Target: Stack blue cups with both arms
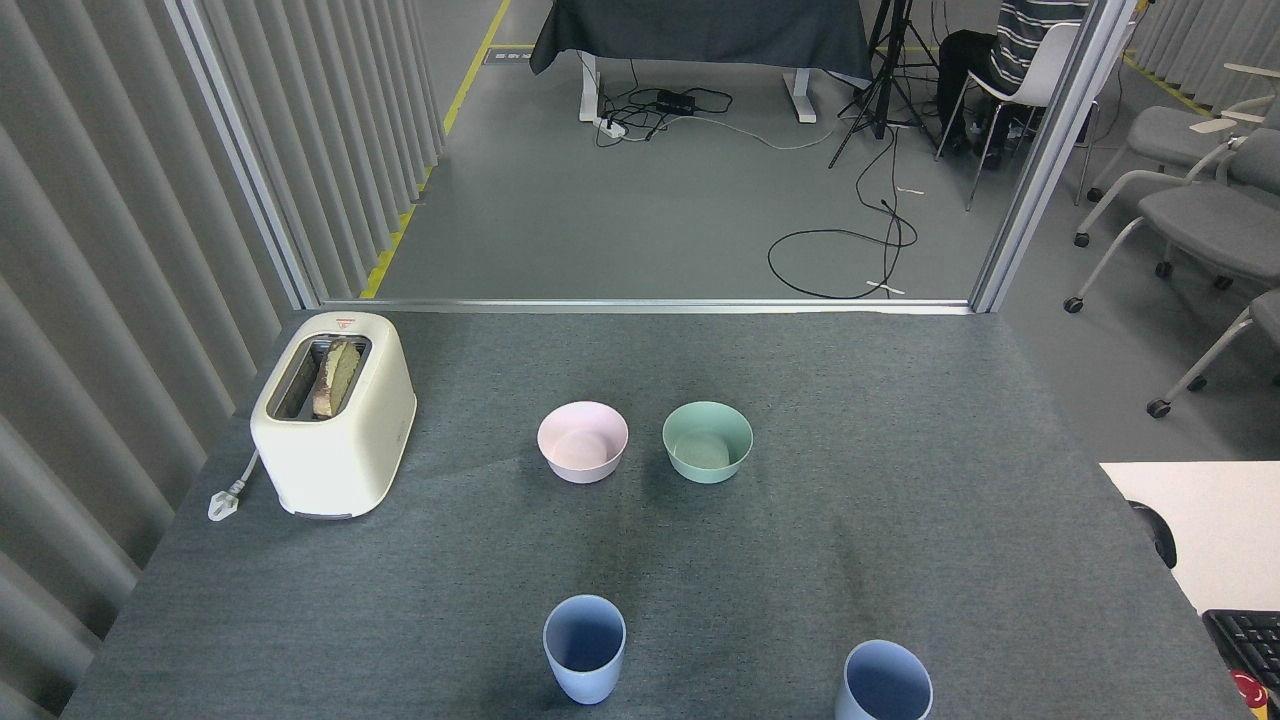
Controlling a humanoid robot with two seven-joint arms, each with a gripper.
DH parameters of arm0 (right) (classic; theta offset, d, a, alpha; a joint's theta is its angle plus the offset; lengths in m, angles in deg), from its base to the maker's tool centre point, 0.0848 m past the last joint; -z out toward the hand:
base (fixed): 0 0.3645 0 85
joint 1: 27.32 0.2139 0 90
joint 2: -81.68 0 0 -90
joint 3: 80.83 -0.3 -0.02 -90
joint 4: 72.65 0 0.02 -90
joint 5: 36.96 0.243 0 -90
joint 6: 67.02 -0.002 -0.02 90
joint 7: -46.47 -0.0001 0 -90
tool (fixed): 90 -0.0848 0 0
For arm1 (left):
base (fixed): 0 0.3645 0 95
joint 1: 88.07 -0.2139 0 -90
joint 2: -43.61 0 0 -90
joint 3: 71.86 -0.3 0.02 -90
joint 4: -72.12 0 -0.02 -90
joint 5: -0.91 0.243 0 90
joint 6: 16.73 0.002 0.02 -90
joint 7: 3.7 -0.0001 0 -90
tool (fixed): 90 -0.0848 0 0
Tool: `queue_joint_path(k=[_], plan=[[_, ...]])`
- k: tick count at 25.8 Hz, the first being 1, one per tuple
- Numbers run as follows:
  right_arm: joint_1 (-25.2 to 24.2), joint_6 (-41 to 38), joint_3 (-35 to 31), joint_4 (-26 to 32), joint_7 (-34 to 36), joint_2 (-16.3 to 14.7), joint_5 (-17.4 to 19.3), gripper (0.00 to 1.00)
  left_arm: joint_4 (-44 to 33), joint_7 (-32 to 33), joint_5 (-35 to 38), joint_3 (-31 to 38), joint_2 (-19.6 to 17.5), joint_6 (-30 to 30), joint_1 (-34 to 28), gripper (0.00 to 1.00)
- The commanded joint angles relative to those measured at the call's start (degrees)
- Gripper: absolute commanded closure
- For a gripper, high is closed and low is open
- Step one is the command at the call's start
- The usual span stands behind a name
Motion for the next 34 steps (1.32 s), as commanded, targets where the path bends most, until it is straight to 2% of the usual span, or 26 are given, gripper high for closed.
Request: queue_joint_path(k=[1, 4, 6, 9, 21, 34], plan=[[2.82, 0.64, 1.65, -0.99, -2.58, -0.24, -3.74, 0.0, -2.93, -0.03, -3.41, 4.66, -1.71, 0.13, -3.59, 0.0], [4.49, 0.73, 3.23, -0.99, -3.11, 0.02, -8.31, 0.0, -3.72, -0.03, -8.95, 7.21, -2.41, -0.04, -5.26, 0.0], [5.72, 0.73, 3.58, -0.99, -3.81, 0.2, -9.81, 0.0, -3.72, -0.03, -9.92, 8.53, -2.58, -0.04, -5.87, 0.0], [7.3, 0.73, 5.08, -0.99, -6.36, 0.02, -9.98, 0.0, -3.72, -0.12, -10.01, 9.32, -3.02, -0.04, -6.4, 0.0], [8.27, 0.73, 5.34, -1.69, -6.45, -0.33, -9.98, 0.0, -3.72, -0.2, -10.01, 9.41, -3.02, -0.04, -6.14, 0.0], [15.12, 0.64, 5.87, -6.35, -6.54, -0.42, -10.07, 0.0, -3.63, -0.2, -10.01, 9.41, -3.02, -0.04, -6.14, 0.0]])
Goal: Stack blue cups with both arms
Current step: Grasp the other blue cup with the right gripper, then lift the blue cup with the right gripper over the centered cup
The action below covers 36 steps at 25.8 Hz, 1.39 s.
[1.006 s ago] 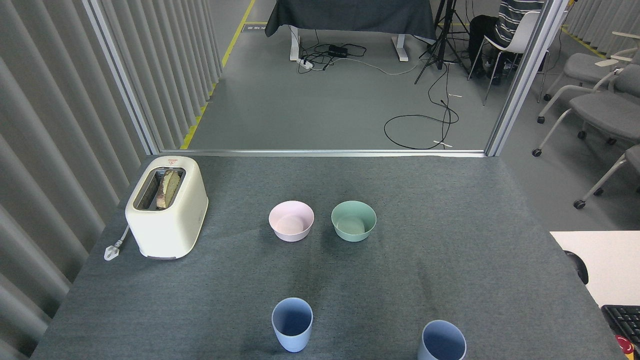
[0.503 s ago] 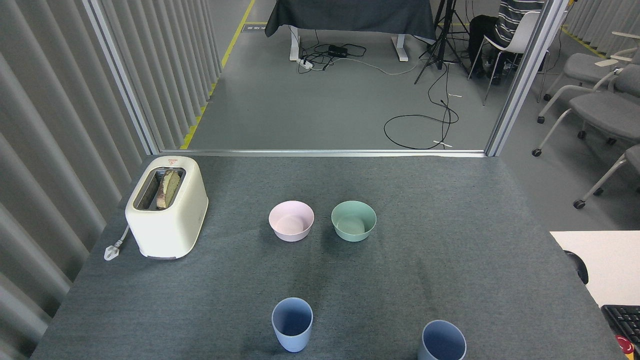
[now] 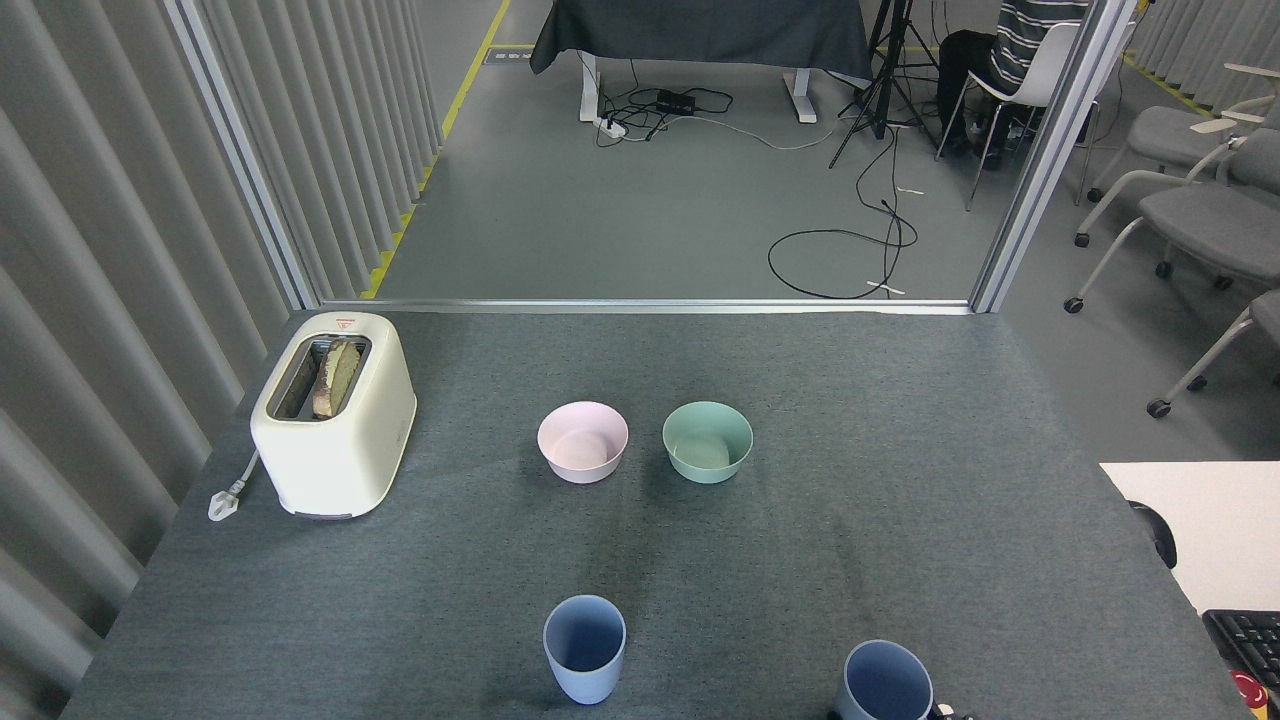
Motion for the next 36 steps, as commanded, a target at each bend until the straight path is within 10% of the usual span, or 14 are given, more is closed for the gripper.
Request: queue_joint_path(k=[1, 5, 13, 26, 36], plan=[[1.67, -0.08, 0.61, -1.67, -0.05, -0.03, -0.01, 0.0, 0.04, 0.0, 0.0, 0.0, 0.0, 0.02, 0.0, 0.0], [2.11, 0.01, 0.79, -2.11, 0.12, 0.14, -0.01, 0.06, 0.04, 0.0, 0.0, 0.0, 0.0, 0.02, 0.0, 0.0], [1.58, -0.43, 1.75, -0.44, 0.74, 0.4, 0.52, 0.49, 0.04, 0.0, 0.0, 0.0, 0.0, 0.02, 0.09, 0.0], [21.45, 4.84, 15.38, -0.79, -10.69, 9.55, -3.35, 0.5, 0.04, -0.08, 0.0, -0.09, 0.0, 0.1, 0.09, 0.0], [20.22, 5.55, 25.13, 1.4, -20.53, 12.62, -5.28, 0.47, 0.65, -0.08, -0.27, -0.09, 0.0, 0.28, 0.17, 0.0]])
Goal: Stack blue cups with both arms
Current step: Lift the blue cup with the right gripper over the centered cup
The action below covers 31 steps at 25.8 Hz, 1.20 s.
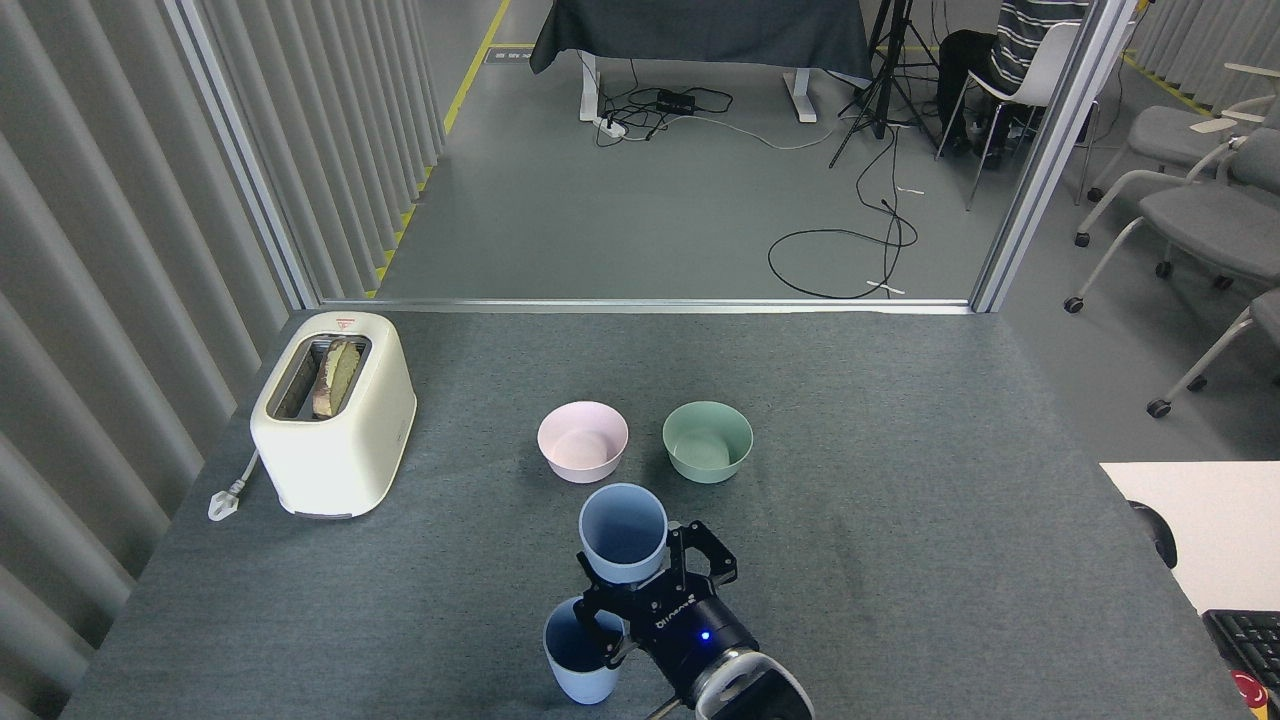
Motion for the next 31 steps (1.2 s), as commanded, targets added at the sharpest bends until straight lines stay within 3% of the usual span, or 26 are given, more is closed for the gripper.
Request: queue_joint_path(k=[1, 10, 31], plan=[[-0.63, 0.09, 2.31, 0.97, -1.08, 0.45, -0.03, 0.47, 0.2, 0.01, -0.23, -0.01, 0.09, 0.0, 0.08, 0.0], [-2.83, 0.09, 4.77, 0.97, -1.78, 1.76, -0.03, 0.47, 0.55, -0.25, -0.32, 0.08, 0.09, 0.0, 0.08, 0.0], [-4.76, -0.08, 4.77, 0.89, -1.69, 1.5, 0.59, 0.46, 0.72, -0.43, -0.32, 0.08, 0.18, 0.0, 0.26, 0.0]])
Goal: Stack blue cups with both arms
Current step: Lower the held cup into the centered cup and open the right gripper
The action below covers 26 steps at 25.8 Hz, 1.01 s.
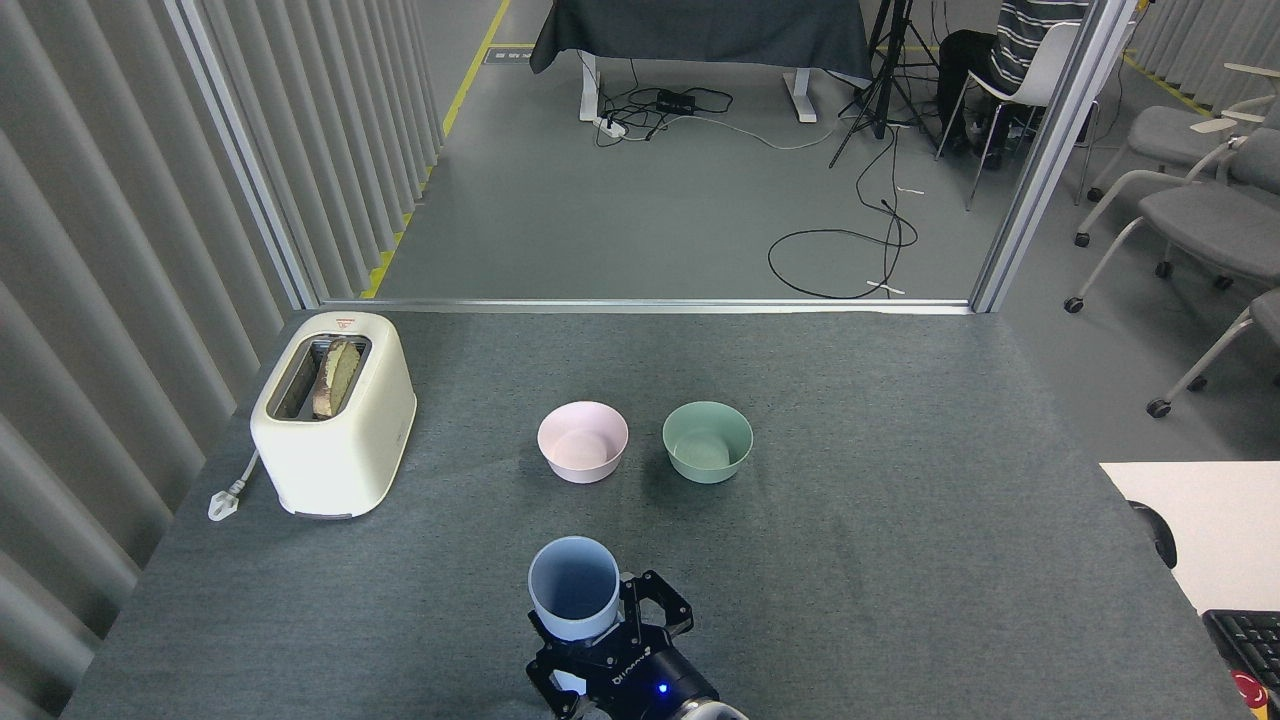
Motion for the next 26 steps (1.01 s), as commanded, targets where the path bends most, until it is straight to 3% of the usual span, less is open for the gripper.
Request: queue_joint_path(k=[1, 7, 8, 10, 12, 20, 26], plan=[[-0.43, -0.06, -0.08, 0.0, 0.31, -0.02, 0.07, 0.45, 0.01, 0.01, 0.0, 0.0, 0.06, 0.0, 0.07, 0.0], [-0.78, -0.06, -0.08, -0.09, 0.49, -0.11, 0.15, 0.41, 0.01, 0.01, 0.0, 0.0, 0.06, 0.0, 0.07, 0.0], [-0.78, 0.03, -0.08, -0.09, 0.49, -0.11, 0.15, 0.35, 0.01, 0.01, 0.0, 0.0, 0.06, 0.0, 0.07, 0.0], [-0.78, 0.56, -0.17, -0.09, 0.49, -0.11, 0.33, 0.11, 0.01, 0.01, 0.0, 0.0, 0.06, 0.0, 0.07, 0.0], [-0.87, 1.61, -0.17, -0.09, 0.49, -0.11, 0.59, 0.01, 0.1, -0.08, 0.0, 0.0, -0.03, 0.0, 0.07, 0.0], [-1.14, 1.26, 0.18, 2.64, 1.28, -0.11, 1.38, 0.0, 0.01, 0.01, 0.0, 0.0, -0.03, 0.0, 0.07, 0.0], [-0.43, 1.61, 0.45, 11.51, 3.03, -0.11, 8.68, 0.0, 0.01, 0.01, 0.0, -0.09, -0.03, 0.0, -0.02, 0.0]])
